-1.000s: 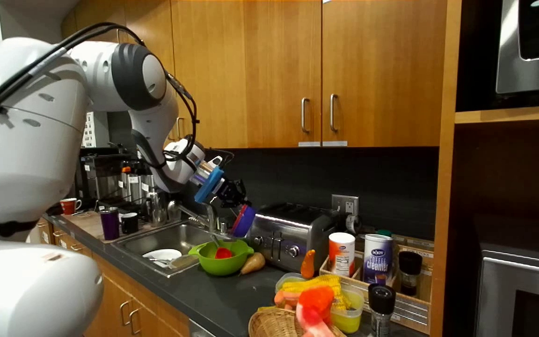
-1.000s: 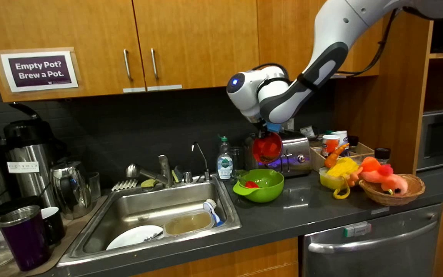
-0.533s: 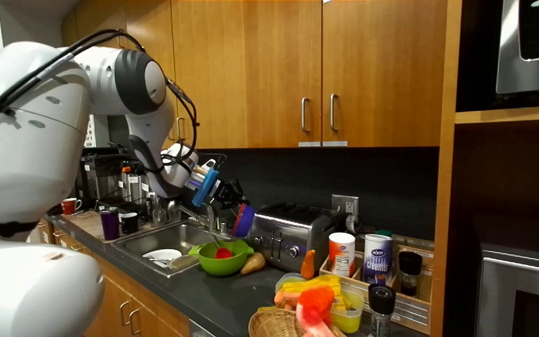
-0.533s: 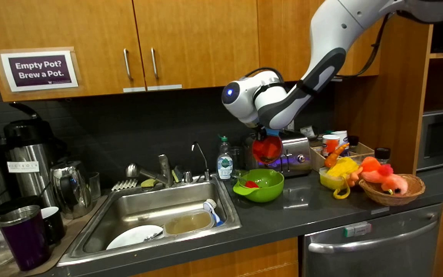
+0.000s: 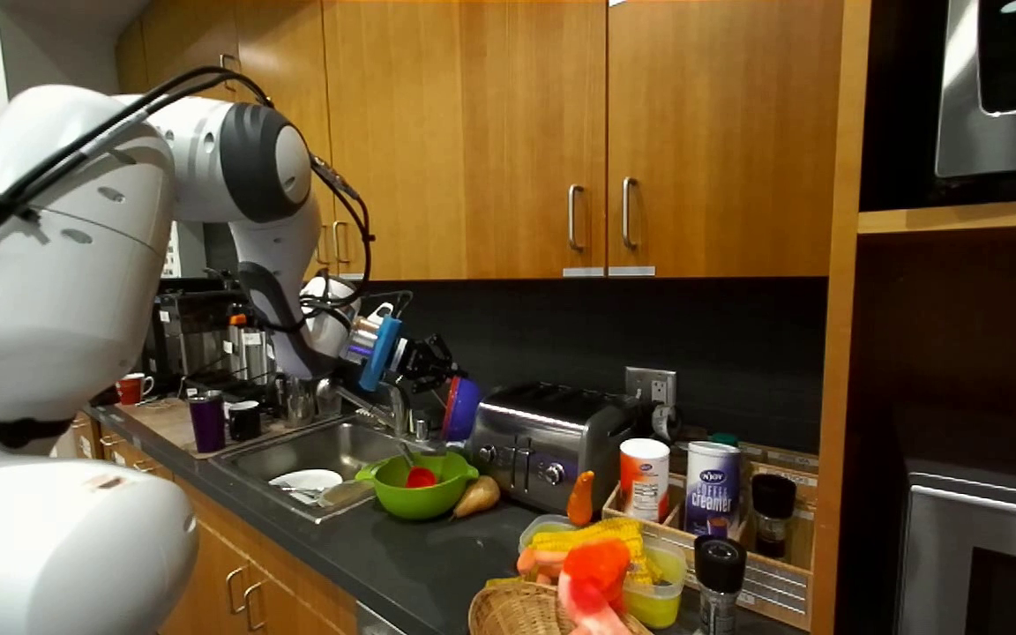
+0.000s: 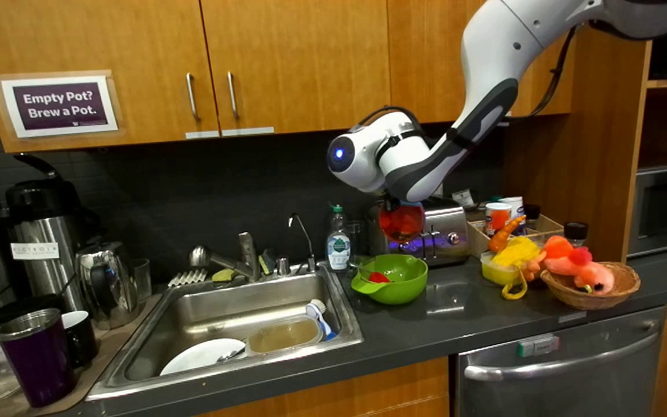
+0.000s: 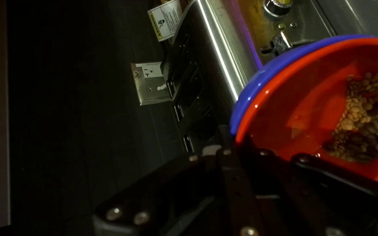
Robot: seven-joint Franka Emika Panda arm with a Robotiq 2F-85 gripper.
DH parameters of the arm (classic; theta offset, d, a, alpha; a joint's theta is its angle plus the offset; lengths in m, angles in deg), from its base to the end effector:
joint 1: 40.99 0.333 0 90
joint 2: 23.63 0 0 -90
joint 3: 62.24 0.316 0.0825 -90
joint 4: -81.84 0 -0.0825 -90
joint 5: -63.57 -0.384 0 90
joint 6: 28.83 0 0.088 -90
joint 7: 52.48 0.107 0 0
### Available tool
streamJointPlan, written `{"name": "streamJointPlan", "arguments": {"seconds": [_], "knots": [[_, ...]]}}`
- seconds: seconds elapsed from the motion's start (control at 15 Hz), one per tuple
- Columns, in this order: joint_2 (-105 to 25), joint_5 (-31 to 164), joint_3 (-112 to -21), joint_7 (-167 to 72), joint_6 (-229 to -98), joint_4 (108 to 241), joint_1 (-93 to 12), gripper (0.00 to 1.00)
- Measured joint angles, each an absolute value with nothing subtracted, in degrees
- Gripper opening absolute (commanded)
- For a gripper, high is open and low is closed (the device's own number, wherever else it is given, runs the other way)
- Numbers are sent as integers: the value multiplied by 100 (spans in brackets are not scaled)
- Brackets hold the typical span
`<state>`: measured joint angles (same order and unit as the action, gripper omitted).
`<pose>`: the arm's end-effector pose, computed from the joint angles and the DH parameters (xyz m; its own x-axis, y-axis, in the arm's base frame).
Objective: Pour the contents from the right bowls into the green bowl
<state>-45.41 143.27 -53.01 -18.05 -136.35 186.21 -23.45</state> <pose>0.6065 0.2130 0.3549 0.8260 0.5626 0.0339 0.1823 -0.3237 0.9284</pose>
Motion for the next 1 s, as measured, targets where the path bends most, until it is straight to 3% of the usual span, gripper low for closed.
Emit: {"name": "streamJointPlan", "arguments": {"seconds": [1.0], "knots": [[-4871, 15023, -5047, -1793, -12765, 18620, -2180, 2]]}}
